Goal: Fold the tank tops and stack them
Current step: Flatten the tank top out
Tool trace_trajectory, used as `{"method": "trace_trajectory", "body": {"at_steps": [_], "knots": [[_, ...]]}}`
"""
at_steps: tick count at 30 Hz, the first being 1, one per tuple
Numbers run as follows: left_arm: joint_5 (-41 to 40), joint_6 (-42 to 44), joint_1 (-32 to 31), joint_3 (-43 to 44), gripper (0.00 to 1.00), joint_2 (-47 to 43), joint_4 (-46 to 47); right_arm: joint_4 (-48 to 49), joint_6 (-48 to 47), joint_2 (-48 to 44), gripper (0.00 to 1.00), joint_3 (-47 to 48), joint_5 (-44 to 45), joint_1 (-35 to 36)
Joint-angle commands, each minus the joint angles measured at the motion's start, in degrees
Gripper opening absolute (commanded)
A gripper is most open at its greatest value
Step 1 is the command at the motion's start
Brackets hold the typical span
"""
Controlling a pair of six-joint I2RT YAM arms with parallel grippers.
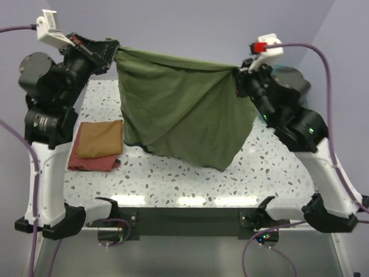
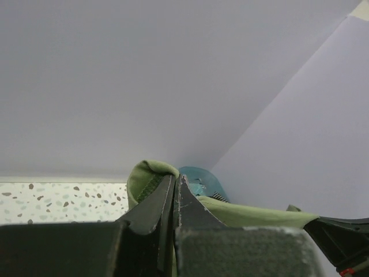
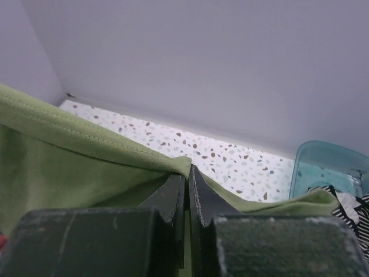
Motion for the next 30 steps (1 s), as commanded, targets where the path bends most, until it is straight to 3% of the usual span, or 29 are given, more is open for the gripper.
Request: {"method": "trace_trajectory", "body": {"at_steps": [1, 3, 6, 9, 10, 12, 14, 15, 16, 20, 23, 26, 27, 29, 30], "knots": [[-4.5, 1.4, 1.0, -3.8, 0.00, 7.7, 8.2, 4.8, -2.7, 6.1, 0.00, 0.5, -4.5, -7.0], [-4.5, 2.3, 1.1, -3.2, 0.00, 11.2, 12.5, 8.4, -0.4, 12.2, 0.00, 2.0, -11.5, -13.4], [-3.1, 2.6, 1.2, -0.1, 0.00, 19.7, 22.0, 11.0, 2.3, 24.0, 0.00, 10.5, -13.9, -17.5], [0.8, 3.3, 1.3, 19.2, 0.00, 34.3, 22.9, 10.1, 3.2, 34.7, 0.00, 26.7, -15.2, -18.7], [1.9, 2.7, 1.5, 31.5, 0.00, 41.4, 22.9, 10.4, 3.2, 36.2, 0.00, 33.4, -15.6, -18.7], [4.2, 0.9, 2.1, 39.8, 0.00, 45.6, 26.9, 12.6, 3.0, 38.9, 0.00, 39.3, -15.2, -18.7], [5.5, -2.0, 4.1, 33.8, 0.00, 41.9, 39.1, 15.0, 2.5, 38.2, 0.00, 42.7, -14.4, -18.7], [5.5, -2.1, 4.8, 26.2, 0.00, 39.2, 42.9, 17.9, 2.0, 35.4, 0.00, 42.1, -14.1, -18.7], [5.2, -1.2, 5.9, 24.3, 0.00, 34.9, 46.1, 19.6, 1.6, 33.5, 0.00, 38.4, -13.8, -18.7], [8.1, -1.6, 8.9, 20.6, 0.00, 30.5, 45.4, 22.7, 0.7, 25.0, 0.00, 26.0, -12.4, -18.7], [9.3, -1.9, 9.5, 10.1, 0.00, 25.5, 46.0, 24.2, 2.0, 17.6, 0.00, 11.3, -10.6, -18.7], [11.2, -4.2, 9.5, -7.0, 0.00, 18.2, 48.3, 22.5, 5.9, 11.1, 0.00, -4.1, -7.5, -18.6], [11.0, -5.3, 9.5, -18.1, 0.00, 13.7, 49.0, 21.1, 7.2, 9.3, 0.00, -8.4, -6.9, -18.7], [11.1, -7.9, 9.5, -29.1, 0.00, 9.0, 49.1, 19.1, 13.5, 4.0, 0.00, -21.8, -6.5, -18.7], [10.1, -8.9, 9.5, -40.3, 0.00, 4.1, 48.2, 18.2, 15.8, 2.3, 0.00, -31.7, -7.1, -18.6]]}}
